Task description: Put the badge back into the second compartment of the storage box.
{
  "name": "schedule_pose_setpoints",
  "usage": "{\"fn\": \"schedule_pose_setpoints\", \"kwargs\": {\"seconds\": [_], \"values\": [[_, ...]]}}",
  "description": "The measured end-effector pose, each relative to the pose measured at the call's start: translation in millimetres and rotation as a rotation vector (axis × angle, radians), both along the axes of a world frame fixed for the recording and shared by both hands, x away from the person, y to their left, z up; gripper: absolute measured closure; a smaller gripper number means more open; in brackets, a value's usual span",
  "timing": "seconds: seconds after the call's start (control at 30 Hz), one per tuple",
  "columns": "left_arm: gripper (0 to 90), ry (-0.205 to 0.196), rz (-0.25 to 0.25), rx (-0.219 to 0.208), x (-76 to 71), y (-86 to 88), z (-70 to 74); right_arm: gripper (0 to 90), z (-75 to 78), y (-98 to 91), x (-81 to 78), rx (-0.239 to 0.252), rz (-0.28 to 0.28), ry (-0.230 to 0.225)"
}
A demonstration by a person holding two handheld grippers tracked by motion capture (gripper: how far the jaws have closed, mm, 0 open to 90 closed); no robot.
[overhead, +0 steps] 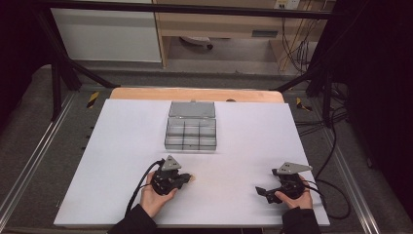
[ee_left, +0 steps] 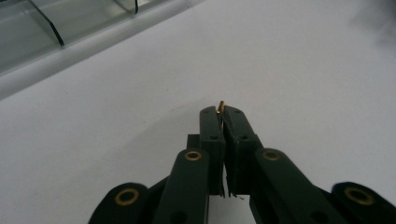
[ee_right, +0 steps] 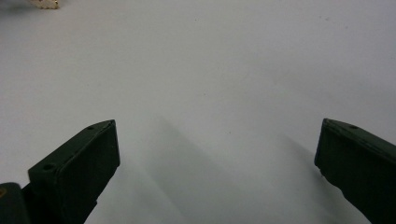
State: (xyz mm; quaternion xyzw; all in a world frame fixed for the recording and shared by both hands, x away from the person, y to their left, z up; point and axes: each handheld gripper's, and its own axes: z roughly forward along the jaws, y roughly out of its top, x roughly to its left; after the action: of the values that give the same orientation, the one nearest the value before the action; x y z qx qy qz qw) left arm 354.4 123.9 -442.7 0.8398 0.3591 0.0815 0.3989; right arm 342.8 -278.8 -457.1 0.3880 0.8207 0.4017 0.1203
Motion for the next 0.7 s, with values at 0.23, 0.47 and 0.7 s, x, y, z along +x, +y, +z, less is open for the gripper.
{"fn": "schedule_pose_setpoints", "kwargs": {"seconds": [0.23,0.47,0.7], "values": [[87.6,-0.005,-0.016,0.0,-1.1,-1.1,0.2,0.5,0.0,0.0,0.0,0.0,0.0,0.001],[87.8,-0.003,-0.022,0.0,-1.2,-1.5,-0.1,0.5,-0.2,0.0,0.3,-0.001,0.001,-0.002],[88.6,-0.004,-0.04,0.0,-2.2,-2.6,0.5,0.5,0.0,0.0,0.0,0.0,0.0,0.001]]}}
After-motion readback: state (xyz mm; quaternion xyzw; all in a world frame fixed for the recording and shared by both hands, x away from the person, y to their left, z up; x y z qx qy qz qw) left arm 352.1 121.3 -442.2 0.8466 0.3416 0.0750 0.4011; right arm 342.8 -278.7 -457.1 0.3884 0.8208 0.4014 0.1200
